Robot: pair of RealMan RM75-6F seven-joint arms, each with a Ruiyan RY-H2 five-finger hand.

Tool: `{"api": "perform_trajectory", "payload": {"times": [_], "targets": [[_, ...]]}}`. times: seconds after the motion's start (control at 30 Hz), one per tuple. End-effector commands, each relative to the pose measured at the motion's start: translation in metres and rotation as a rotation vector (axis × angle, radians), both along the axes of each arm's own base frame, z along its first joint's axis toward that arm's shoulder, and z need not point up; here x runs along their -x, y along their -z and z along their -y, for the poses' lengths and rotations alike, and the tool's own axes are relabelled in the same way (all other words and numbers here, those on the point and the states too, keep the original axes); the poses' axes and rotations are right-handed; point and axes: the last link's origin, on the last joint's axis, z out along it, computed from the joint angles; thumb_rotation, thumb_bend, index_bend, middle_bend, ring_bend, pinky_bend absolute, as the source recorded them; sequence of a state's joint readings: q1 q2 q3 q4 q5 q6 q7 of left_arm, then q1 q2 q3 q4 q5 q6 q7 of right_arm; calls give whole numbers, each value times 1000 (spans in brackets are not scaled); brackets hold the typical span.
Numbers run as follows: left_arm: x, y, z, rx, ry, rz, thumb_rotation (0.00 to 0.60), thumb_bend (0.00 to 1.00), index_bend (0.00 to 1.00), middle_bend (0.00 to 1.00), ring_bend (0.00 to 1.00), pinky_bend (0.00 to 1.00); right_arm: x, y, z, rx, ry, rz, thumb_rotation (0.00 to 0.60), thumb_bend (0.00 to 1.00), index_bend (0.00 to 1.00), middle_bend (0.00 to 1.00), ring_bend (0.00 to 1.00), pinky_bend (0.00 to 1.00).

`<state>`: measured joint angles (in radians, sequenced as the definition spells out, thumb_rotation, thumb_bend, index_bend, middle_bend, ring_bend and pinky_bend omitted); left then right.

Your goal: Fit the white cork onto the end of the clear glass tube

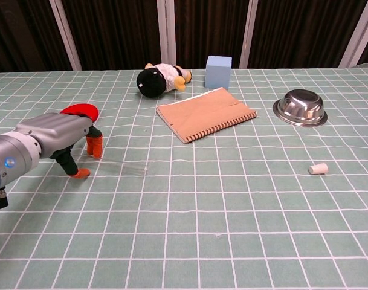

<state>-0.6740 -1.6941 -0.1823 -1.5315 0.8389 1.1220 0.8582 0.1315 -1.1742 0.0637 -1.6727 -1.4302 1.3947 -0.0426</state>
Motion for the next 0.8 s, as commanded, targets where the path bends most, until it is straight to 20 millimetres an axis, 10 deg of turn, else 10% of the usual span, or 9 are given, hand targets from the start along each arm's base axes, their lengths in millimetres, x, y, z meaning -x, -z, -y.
{"api": "perform_trajectory", "payload": {"times": [0.03, 0.8], "targets": [[-1, 1, 0, 0, -1, 0, 600, 429, 466, 365, 41, 0, 0, 0, 0, -1, 1, 0, 600, 325, 0, 0, 0, 0], [-5, -1, -3, -12, 16, 26, 600, 689, 505, 428, 66, 0, 0, 1, -1, -2, 8, 2, 600, 324, 0, 0, 0, 0]]}}
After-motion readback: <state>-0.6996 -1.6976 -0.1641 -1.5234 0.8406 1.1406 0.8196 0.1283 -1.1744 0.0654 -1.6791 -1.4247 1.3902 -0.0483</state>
